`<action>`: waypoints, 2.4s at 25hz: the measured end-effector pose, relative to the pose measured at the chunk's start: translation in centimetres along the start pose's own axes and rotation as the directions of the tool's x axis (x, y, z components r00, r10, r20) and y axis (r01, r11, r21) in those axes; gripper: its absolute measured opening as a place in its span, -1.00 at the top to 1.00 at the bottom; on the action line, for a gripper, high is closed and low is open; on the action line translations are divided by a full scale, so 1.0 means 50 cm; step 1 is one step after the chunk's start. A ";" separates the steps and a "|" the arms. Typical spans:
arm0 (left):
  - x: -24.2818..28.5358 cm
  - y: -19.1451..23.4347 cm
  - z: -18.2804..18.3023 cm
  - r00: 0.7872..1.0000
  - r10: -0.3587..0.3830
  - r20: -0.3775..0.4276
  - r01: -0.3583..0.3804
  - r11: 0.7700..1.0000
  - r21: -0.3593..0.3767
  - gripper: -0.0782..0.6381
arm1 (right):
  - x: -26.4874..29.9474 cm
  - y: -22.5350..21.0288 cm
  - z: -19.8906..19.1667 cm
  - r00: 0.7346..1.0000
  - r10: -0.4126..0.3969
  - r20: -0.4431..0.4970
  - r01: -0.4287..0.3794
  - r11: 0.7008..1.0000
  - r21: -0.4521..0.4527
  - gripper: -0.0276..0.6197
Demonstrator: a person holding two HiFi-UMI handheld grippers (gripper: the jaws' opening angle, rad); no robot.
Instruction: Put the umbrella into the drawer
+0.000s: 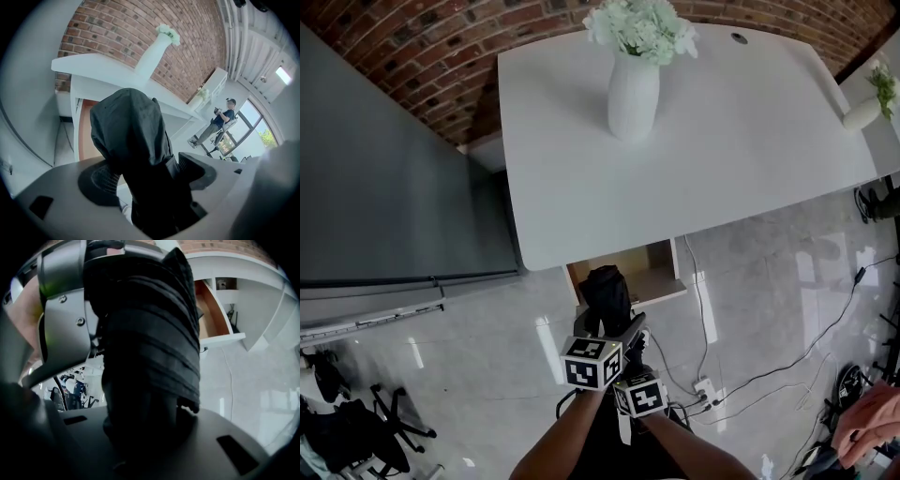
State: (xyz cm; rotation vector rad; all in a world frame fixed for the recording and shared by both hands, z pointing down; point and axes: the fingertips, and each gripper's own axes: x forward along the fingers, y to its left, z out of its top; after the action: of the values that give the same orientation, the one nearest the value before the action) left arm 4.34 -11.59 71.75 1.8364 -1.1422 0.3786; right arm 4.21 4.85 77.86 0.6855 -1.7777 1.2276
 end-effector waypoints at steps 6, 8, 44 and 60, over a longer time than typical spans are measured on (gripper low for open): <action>-0.013 0.011 0.002 0.999 -0.014 0.029 0.015 1.000 -0.018 -0.23 | 0.010 -0.011 0.004 1.000 -0.021 -0.001 0.021 1.000 -0.016 0.84; -0.023 0.013 0.006 0.999 -0.011 0.044 0.012 1.000 -0.011 -0.23 | 0.011 -0.020 0.010 1.000 -0.027 0.000 0.027 1.000 -0.003 0.84; -0.049 0.193 0.006 0.968 0.247 0.045 -0.247 0.969 -0.011 0.47 | 0.069 -0.207 0.086 0.966 -0.237 -0.107 0.235 0.971 -0.029 0.84; -0.053 0.218 -0.011 0.974 0.223 0.030 -0.222 0.974 -0.035 0.59 | 0.099 -0.206 0.095 0.955 -0.204 -0.215 0.210 0.978 0.003 0.84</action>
State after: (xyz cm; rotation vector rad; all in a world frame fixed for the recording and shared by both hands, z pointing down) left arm -5.99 -11.38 76.19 1.6973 -1.3752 0.4563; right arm 8.49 -3.24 86.21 0.7074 -1.4758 1.1380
